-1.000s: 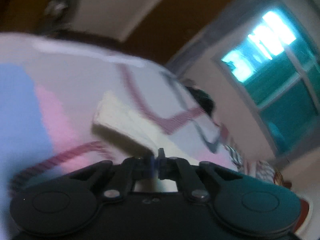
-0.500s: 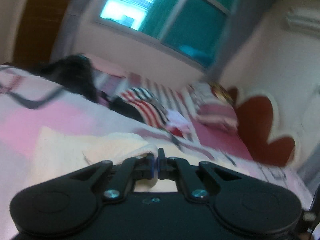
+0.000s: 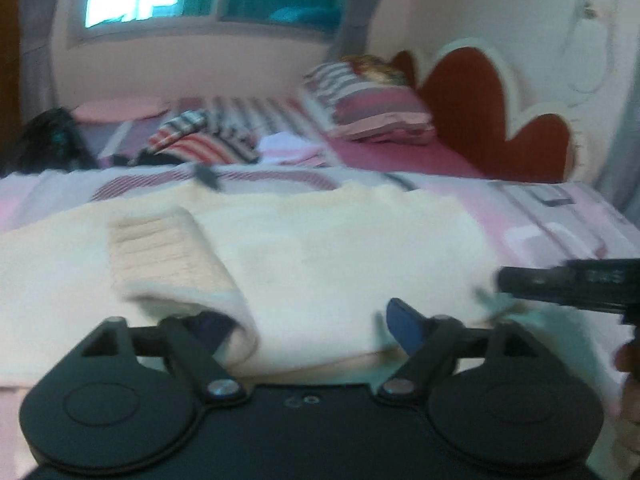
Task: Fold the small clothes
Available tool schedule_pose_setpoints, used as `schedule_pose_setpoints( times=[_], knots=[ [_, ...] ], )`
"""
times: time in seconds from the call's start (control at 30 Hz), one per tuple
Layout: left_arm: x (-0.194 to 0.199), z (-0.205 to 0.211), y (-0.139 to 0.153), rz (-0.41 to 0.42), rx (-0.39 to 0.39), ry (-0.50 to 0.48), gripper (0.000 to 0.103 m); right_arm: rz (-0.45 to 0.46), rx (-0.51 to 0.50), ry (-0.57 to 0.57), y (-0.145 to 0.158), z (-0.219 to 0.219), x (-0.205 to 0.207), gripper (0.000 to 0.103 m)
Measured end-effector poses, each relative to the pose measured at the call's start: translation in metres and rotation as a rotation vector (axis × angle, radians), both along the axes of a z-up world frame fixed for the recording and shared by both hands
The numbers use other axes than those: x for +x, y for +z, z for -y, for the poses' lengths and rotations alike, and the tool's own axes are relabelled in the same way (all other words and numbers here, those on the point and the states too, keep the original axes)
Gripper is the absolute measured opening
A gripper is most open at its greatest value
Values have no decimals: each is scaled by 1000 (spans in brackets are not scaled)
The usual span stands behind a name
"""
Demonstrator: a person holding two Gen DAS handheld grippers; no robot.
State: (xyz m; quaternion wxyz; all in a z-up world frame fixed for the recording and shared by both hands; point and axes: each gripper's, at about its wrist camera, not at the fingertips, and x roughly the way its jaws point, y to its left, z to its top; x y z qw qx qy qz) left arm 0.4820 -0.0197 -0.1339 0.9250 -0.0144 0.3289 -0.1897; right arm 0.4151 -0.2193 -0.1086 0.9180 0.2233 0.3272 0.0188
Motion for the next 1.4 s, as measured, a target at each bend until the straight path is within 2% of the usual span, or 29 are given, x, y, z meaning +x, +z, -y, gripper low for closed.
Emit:
schedule_pose_setpoints(
  times=[0.03, 0.07, 0.17, 0.27, 0.37, 0.43, 0.5, 0.57, 0.63, 0.73, 0.77, 0.8, 0.93, 1.03, 1.1, 1.2, 1.4],
  knots=[
    [-4, 3, 1, 9, -7, -22, 82, 3, 0, -10, 0, 1, -1, 54],
    [-9, 3, 2, 15, -21, -43, 82, 13, -3, -18, 2, 2, -3, 60],
    [-11, -12, 3, 17, -59, 7, 80, 33, 13, 14, 6, -2, -3, 60],
    [-14, -43, 8, 24, -66, 133, 78, 54, 17, 78, 12, -19, 2, 60],
    [-33, -82, 13, 38, -28, 269, 76, 49, 38, 122, 8, -40, 11, 59],
    [-46, -108, 15, 51, 9, 361, 74, 35, 49, 147, 3, -56, 19, 57],
    [-54, -127, 15, 49, 30, 413, 74, 20, 55, 178, -2, -69, 28, 38],
    [-54, -142, 15, 13, 57, 459, 74, -5, 52, 208, -7, -82, 39, 37],
    [-54, -149, 11, -17, 82, 490, 74, -27, 5, 222, -11, -97, 47, 37],
    [-52, -154, 6, -41, 80, 486, 74, -26, -69, 259, -10, -118, 51, 37],
    [-51, -154, 6, -39, 74, 483, 74, -27, -103, 275, -9, -125, 52, 25],
    [-49, -154, 7, -36, 65, 478, 75, -21, -133, 291, -8, -131, 51, 6],
    [-36, -150, 4, -38, 49, 459, 75, 35, -176, 314, -2, -140, 47, 6],
    [-32, -143, 0, -44, 109, 451, 74, 125, -199, 286, 19, -132, 39, 6],
    [-33, -143, 2, -31, 121, 454, 74, 172, -205, 263, 34, -126, 34, 6],
    [-29, -140, 3, -25, 166, 451, 74, 218, -229, 224, 48, -107, 25, 6],
    [-25, -141, 2, -38, 167, 434, 67, 168, -201, 128, 39, -64, 24, 6]
  ],
)
